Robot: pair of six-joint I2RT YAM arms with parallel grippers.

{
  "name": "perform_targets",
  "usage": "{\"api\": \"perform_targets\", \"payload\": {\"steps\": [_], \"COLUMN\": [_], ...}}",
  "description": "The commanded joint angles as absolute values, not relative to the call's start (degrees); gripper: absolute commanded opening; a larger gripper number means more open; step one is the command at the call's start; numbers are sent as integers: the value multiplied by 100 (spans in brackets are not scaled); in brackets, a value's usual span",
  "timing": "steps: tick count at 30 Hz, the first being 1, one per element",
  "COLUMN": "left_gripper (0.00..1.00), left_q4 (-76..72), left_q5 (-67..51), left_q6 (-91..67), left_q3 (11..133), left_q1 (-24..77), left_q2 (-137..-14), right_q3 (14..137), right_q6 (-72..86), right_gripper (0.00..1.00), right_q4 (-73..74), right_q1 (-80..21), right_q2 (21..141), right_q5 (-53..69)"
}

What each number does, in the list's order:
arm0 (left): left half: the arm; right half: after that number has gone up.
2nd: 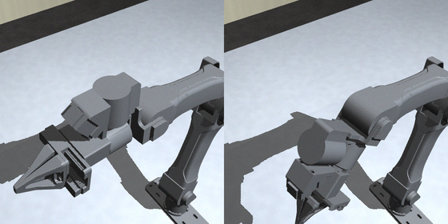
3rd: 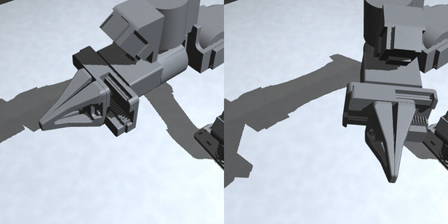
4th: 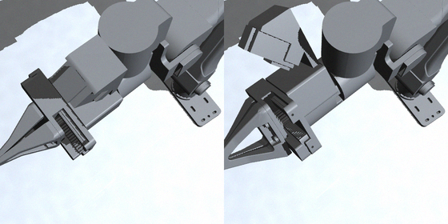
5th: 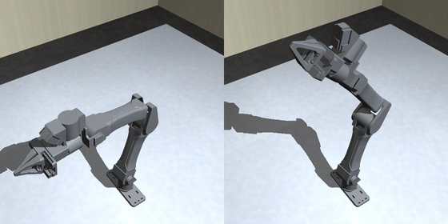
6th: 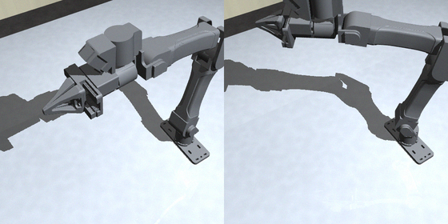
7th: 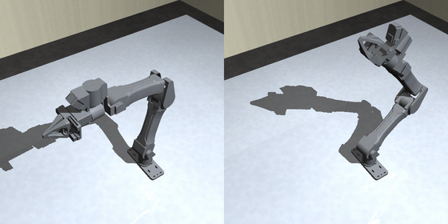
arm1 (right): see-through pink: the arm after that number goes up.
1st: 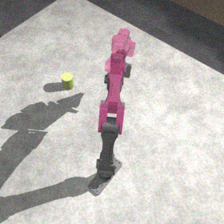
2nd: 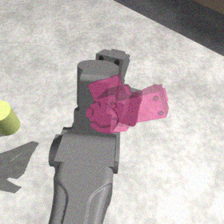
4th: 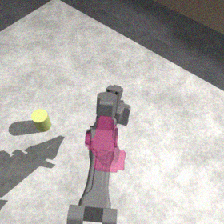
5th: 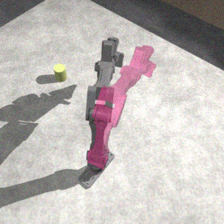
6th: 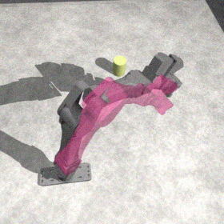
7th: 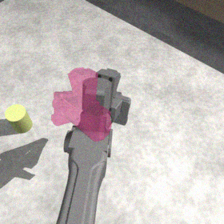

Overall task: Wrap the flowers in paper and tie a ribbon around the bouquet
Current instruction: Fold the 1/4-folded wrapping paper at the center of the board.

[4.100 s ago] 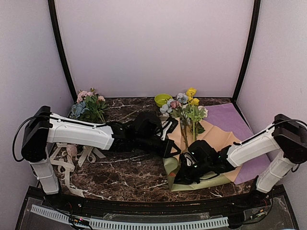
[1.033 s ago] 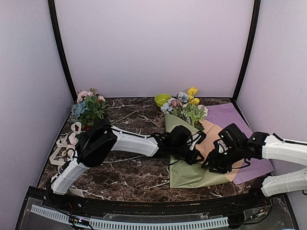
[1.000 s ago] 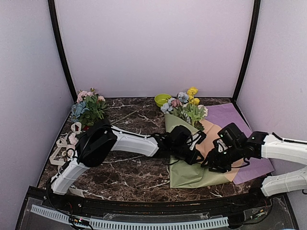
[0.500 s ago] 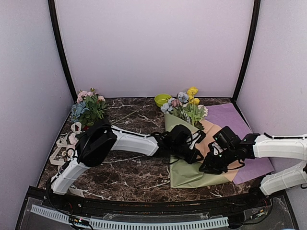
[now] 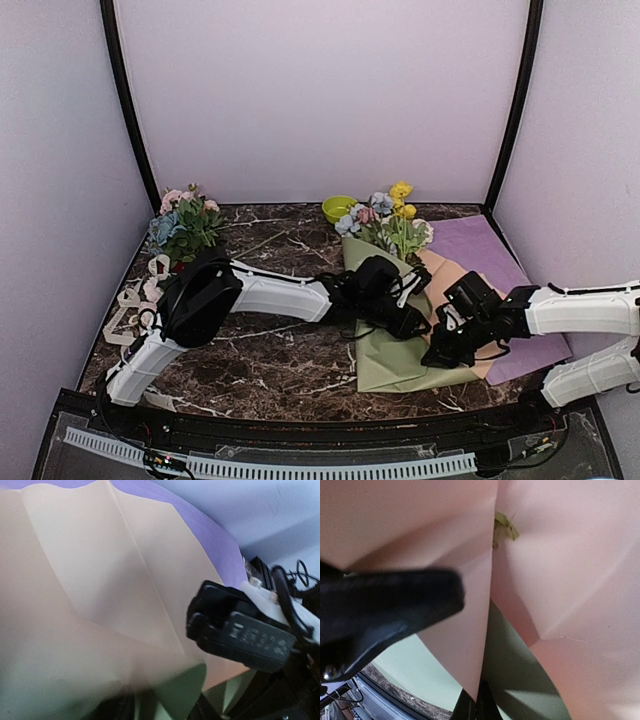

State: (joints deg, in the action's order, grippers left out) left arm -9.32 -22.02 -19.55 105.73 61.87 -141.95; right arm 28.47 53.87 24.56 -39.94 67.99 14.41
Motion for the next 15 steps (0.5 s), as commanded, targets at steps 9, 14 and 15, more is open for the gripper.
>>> {"api": "perform_targets", "payload": {"steps": [9, 14, 15], "left_gripper": [56, 48, 43], "left_q4": [-587, -483, -366], "left_q5": [-2017, -1306, -1004], "left_q6": [-861, -422, -385], "left_q3": [10203, 8843, 8693], "left_q1": [6144, 6144, 6131], "left_q2": [-12755, -11737, -11696], "right_q3": [2264, 2229, 2200], "right_q6": [5680, 5630, 5645], "right_gripper": [0, 0, 0], "right_q4": [2152, 2350, 2347], "right_q1": [-3852, -3783, -3773], "right_q2": [6510, 6445, 6413], "right_q5": [1397, 1299, 1296]}}
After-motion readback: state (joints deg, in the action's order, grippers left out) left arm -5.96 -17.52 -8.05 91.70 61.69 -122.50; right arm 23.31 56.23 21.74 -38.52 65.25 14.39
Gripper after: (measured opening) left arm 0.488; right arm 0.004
